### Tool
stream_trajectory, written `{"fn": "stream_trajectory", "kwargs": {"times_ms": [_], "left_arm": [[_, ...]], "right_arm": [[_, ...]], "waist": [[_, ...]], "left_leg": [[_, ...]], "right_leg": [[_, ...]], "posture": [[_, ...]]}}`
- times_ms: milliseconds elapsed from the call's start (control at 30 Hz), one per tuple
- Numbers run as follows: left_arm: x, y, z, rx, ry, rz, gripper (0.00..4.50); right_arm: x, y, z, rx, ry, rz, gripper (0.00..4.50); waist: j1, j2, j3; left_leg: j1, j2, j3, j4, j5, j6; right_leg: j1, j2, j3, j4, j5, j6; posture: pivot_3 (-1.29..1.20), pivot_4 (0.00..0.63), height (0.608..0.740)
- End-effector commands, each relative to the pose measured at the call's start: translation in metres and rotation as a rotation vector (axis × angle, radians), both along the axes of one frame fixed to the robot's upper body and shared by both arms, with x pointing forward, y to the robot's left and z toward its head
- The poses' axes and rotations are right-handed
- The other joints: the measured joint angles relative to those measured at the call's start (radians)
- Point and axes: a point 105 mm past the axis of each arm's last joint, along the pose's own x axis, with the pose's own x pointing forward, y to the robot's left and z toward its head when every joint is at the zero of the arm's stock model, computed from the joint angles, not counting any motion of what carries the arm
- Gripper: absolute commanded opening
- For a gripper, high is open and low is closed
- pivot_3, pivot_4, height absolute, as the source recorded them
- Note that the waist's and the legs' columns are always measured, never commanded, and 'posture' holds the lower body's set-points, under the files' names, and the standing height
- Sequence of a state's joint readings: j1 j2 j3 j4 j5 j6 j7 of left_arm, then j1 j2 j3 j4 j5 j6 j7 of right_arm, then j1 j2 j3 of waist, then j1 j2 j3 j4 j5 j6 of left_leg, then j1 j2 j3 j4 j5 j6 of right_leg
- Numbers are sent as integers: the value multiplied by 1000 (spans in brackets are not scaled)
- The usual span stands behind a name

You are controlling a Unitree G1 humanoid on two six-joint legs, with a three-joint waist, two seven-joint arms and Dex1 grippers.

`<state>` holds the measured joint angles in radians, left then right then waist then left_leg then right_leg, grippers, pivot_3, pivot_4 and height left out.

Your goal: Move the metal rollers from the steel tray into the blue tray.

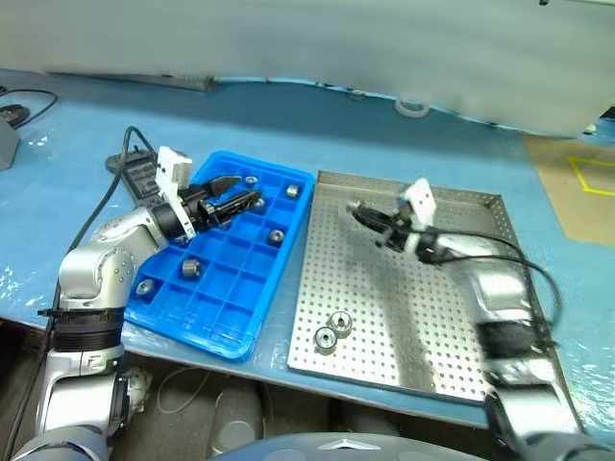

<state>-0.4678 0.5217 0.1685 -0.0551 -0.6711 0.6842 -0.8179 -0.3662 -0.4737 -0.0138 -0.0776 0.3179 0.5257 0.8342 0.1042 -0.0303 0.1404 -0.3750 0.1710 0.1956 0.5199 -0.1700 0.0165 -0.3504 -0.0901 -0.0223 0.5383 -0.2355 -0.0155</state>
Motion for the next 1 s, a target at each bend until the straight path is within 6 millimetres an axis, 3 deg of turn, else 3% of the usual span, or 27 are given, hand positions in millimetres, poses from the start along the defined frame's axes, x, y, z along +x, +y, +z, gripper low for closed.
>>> {"fn": "stream_trajectory", "kwargs": {"times_ms": [33, 233, 400, 533, 633, 700, 800, 867, 1000], "left_arm": [[-15, -6, 9, 76, -57, -135, 4087], [-19, 0, 3, 166, -50, -225, 4087], [-24, 4, 1, 202, -56, -232, 4087], [-36, -1, -3, 217, -49, -271, 4087], [-31, 3, 0, 175, -42, -222, 4087], [-20, 12, 11, 125, -62, -147, 4087], [6, 47, 37, 129, -135, 32, 4087], [9, 56, 47, 133, -160, 56, 4087], [2, 77, 51, 226, -175, 73, 4087]], "right_arm": [[-47, 21, 34, -20, -27, 260, 29], [-73, 34, 46, -32, 17, 422, 29], [-72, 63, 38, -13, 40, 477, 29], [-73, 66, 33, -28, 43, 505, 29], [-64, 66, 42, -9, 2, 506, 29], [-58, 74, 49, 24, -10, 526, 29], [-41, 92, 31, 2, 22, 558, 29], [-39, 99, 26, -5, 38, 581, 29], [-52, 118, 24, 18, 85, 708, 29]], "waist": [[-5, 0, 0], [-8, 0, 0], [-10, -3, -2], [-5, -4, -2], [-6, -4, -2], [-8, -5, -3], [-10, -6, -4], [-10, -8, -5], [-5, -8, -5]], "left_leg": [[4, 0, 1, -3, 0, -1], [12, 2, 5, -9, 1, -2], [11, 1, 7, -9, 4, -5], [9, 0, 7, -9, 3, -5], [8, -1, 7, -9, 3, -4], [8, -1, 7, -7, 3, -4], [10, 1, 6, -5, 5, -7], [10, 3, 5, -5, 7, -10], [9, 0, 5, -5, 6, -8]], "right_leg": [[1, 0, 1, -1, -1, -1], [1, 0, 2, -1, -2, -1], [-1, 0, 4, 1, -2, -2], [-1, -1, 3, 1, -2, -2], [-1, -2, 2, 1, -1, -3], [-2, -2, 3, 4, -1, -3], [-4, -1, 3, 12, -2, -3], [-5, 1, 2, 15, -2, -3], [-4, -1, 2, 15, -2, -3]], "posture": [[38, 150, 740], [-12, 150, 740], [15, 150, 740], [44, 150, 740], [50, 150, 740], [56, 150, 740], [73, 150, 740], [83, 150, 740], [129, 150, 740]]}}
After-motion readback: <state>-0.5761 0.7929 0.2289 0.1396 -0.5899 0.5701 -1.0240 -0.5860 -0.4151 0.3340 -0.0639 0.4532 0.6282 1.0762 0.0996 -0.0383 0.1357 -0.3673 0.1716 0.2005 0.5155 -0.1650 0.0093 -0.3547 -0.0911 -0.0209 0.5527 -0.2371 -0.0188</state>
